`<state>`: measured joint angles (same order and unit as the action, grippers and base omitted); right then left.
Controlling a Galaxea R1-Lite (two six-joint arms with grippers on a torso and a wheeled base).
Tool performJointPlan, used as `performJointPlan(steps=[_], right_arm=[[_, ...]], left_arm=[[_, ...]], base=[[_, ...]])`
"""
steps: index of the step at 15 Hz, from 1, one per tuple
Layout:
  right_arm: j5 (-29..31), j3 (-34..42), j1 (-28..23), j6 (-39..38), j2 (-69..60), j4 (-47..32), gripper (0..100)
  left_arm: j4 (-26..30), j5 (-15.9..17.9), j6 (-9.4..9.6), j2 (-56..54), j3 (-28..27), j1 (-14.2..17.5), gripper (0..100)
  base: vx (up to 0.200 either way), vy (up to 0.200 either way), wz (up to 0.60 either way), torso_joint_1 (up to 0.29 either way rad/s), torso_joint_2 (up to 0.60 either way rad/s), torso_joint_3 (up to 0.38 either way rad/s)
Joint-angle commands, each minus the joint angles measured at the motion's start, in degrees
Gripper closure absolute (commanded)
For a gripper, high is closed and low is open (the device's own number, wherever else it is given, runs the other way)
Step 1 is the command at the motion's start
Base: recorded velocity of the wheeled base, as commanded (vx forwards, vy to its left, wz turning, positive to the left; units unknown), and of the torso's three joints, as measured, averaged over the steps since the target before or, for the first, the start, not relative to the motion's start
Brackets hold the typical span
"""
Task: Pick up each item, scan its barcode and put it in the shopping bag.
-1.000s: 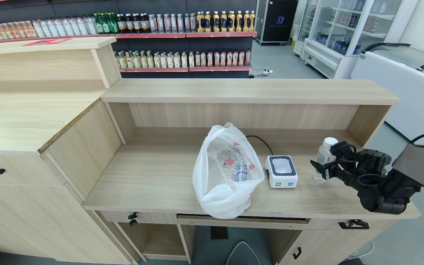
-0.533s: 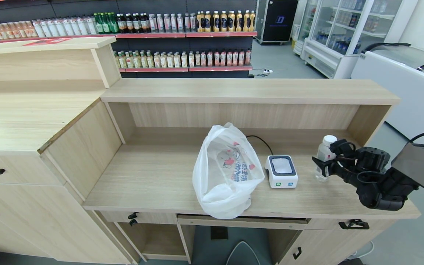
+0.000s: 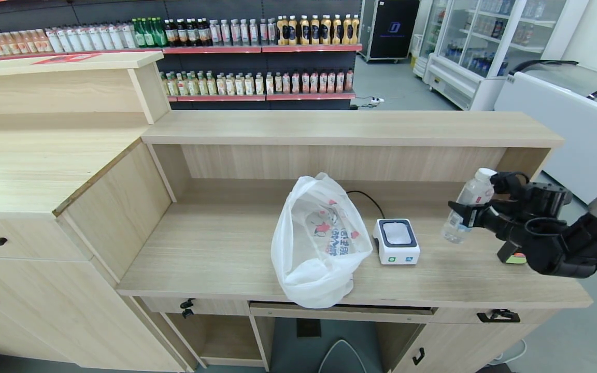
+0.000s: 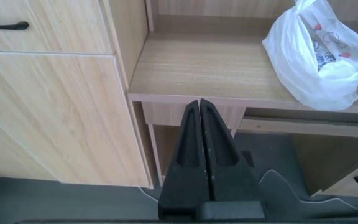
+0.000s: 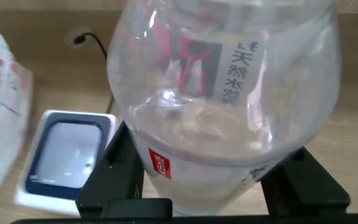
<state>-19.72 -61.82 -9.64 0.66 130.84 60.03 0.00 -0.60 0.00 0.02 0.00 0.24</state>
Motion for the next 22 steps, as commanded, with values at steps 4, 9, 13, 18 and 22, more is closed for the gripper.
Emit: performJointPlan(steps=[4,9,13,18,22], right_arm=[[-10.07,11.19,1.82,-14.46,-38.38,-29.18,100],[-25.72,10.75,7.01,-19.91,-53.94,-45.0,100],[-32.13,10.93,15.88,-19.99,-58.77,-45.17,100],[-31.87,10.67,23.27,-20.17,-62.37,-45.17,100],[-32.04,7.33,26.25,-22.98,-62.99,-45.35,100]], left_arm=[[0.0,-0.02,0.0,-0.02,0.0,0.02,100],[0.0,-0.02,0.0,-0.02,0.0,0.02,100],[0.0,-0.02,0.0,-0.02,0.0,0.02,100],[0.0,-0.02,0.0,-0.02,0.0,0.02,100],[0.0,-0.02,0.0,-0.02,0.0,0.02,100]], base=[[0.0,0.0,0.0,0.0,0.0,0.0],[0.0,0.0,0.0,0.0,0.0,0.0],[0.0,0.0,0.0,0.0,0.0,0.0],[0.0,0.0,0.0,0.0,0.0,0.0],[0.0,0.0,0.0,0.0,0.0,0.0]])
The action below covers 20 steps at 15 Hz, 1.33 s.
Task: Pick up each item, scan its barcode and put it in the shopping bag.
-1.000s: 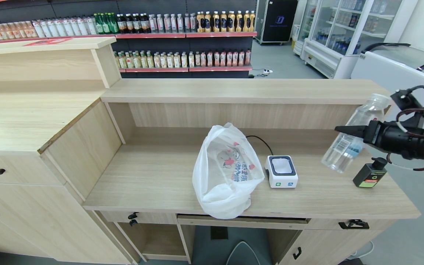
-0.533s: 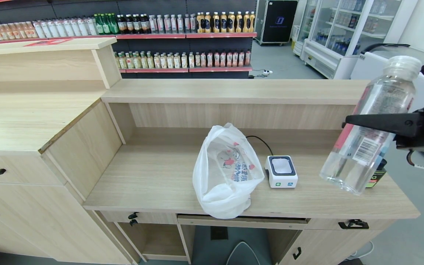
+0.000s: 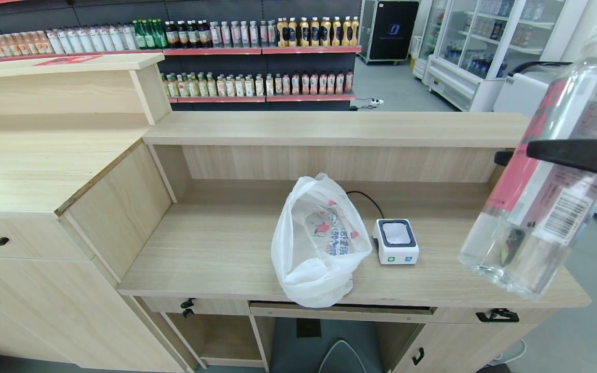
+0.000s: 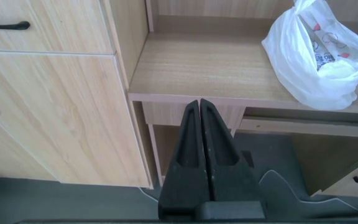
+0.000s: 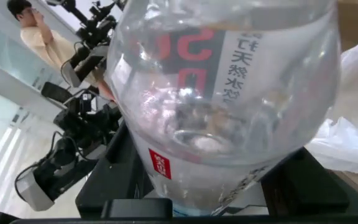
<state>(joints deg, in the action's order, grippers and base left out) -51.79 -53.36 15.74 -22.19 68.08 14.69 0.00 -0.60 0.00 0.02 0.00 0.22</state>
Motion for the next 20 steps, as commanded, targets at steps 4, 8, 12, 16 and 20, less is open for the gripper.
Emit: performJointPlan(steps=[4,8,12,16,20], right_arm=[[0.02,-1.66,2.37,-2.51,0.29,-1.42,100],[-0.07,-3.86,6.15,-2.51,1.61,-2.74,100],[-0.07,-6.58,10.19,-2.6,4.51,-2.74,100],[-0.16,-7.2,13.62,-9.01,3.81,-3.62,100],[-0.6,-7.37,15.2,-11.3,3.37,-3.62,100]], left_arm=[[0.0,-0.02,0.0,-0.02,0.0,0.04,100],[0.0,-0.02,0.0,-0.02,0.0,0.04,100],[0.0,-0.02,0.0,-0.02,0.0,0.04,100],[0.0,-0.02,0.0,-0.02,0.0,0.04,100],[0.0,-0.02,0.0,-0.02,0.0,0.04,100]], base=[[0.0,0.0,0.0,0.0,0.0,0.0],[0.0,0.0,0.0,0.0,0.0,0.0],[0.0,0.0,0.0,0.0,0.0,0.0],[0.0,0.0,0.0,0.0,0.0,0.0],[0.0,0.0,0.0,0.0,0.0,0.0]])
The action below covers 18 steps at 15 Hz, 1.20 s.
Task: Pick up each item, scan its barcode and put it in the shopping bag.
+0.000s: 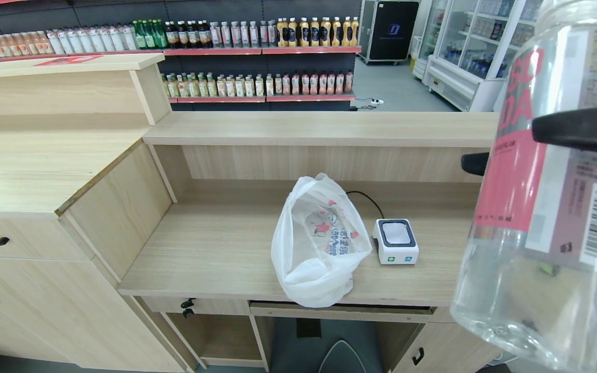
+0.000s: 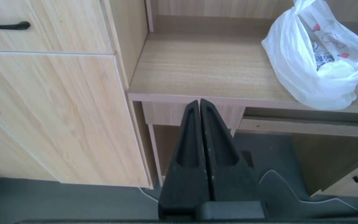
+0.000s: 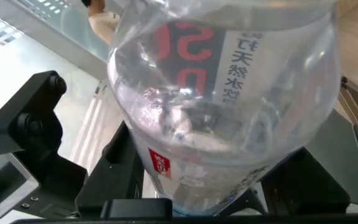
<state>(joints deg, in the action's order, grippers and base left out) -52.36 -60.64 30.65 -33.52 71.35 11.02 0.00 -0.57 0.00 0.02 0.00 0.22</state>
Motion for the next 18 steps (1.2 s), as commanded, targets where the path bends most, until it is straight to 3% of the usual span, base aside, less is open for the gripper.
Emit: performJointPlan(steps=[1,5,7,10,15,16,18], right_arm=[[-0.02,0.26,0.29,0.04,0.1,-0.03,100],[0.24,1.4,0.03,1.62,0.63,-0.03,100],[0.85,1.93,0.03,6.89,2.92,-0.03,100],[8.5,1.22,1.78,10.76,5.64,0.14,100],[11.58,2.1,3.54,10.94,5.64,0.05,100],[16.24,2.89,6.0,11.64,5.73,0.14,100],[19.58,3.68,8.55,11.73,5.73,0.23,100]], left_arm=[[0.0,-0.04,0.0,-0.02,0.0,0.04,100],[0.0,-0.04,0.0,-0.02,0.0,0.04,100],[0.0,-0.04,0.0,-0.02,0.0,0.04,100],[0.0,-0.04,0.0,-0.02,0.0,0.04,100],[0.0,-0.04,0.0,-0.02,0.0,0.04,100],[0.0,-0.04,0.0,-0.02,0.0,0.04,100],[0.0,-0.04,0.0,-0.02,0.0,0.04,100]], base=[[0.0,0.0,0.0,0.0,0.0,0.0],[0.0,0.0,0.0,0.0,0.0,0.0],[0.0,0.0,0.0,0.0,0.0,0.0],[0.0,0.0,0.0,0.0,0.0,0.0],[0.0,0.0,0.0,0.0,0.0,0.0],[0.0,0.0,0.0,0.0,0.0,0.0],[0.0,0.0,0.0,0.0,0.0,0.0]])
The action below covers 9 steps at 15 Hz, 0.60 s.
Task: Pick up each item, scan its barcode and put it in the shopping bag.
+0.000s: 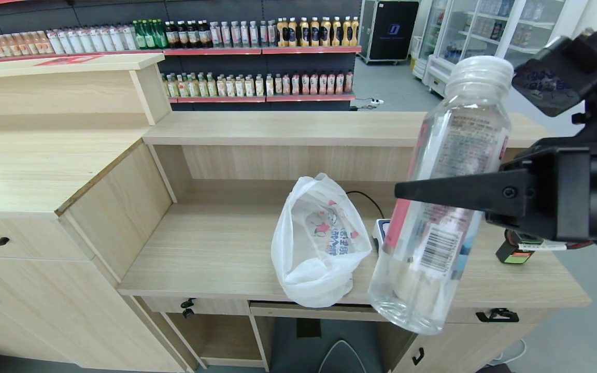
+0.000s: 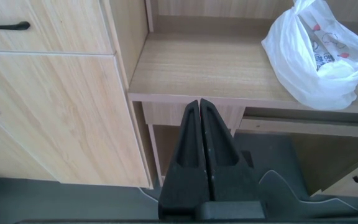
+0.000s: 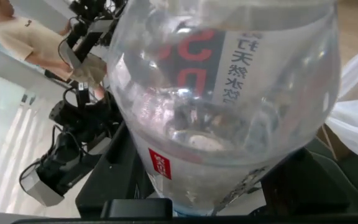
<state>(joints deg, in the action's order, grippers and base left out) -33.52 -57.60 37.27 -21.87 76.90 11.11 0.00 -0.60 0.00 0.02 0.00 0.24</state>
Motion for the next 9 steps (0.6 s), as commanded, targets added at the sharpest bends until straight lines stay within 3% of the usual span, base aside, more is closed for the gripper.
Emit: performJointPlan(steps=[1,9], right_arm=[[1.53,0.91,2.72,0.07,0.18,0.14,100],[4.61,1.7,4.04,0.16,-0.17,0.32,100]], left_arm=[[0.0,-0.02,0.0,-0.02,0.0,0.02,100],[0.0,-0.02,0.0,-0.02,0.0,0.02,100]], base=[[0.0,0.0,0.0,0.0,0.0,0.0],[0.0,0.0,0.0,0.0,0.0,0.0]])
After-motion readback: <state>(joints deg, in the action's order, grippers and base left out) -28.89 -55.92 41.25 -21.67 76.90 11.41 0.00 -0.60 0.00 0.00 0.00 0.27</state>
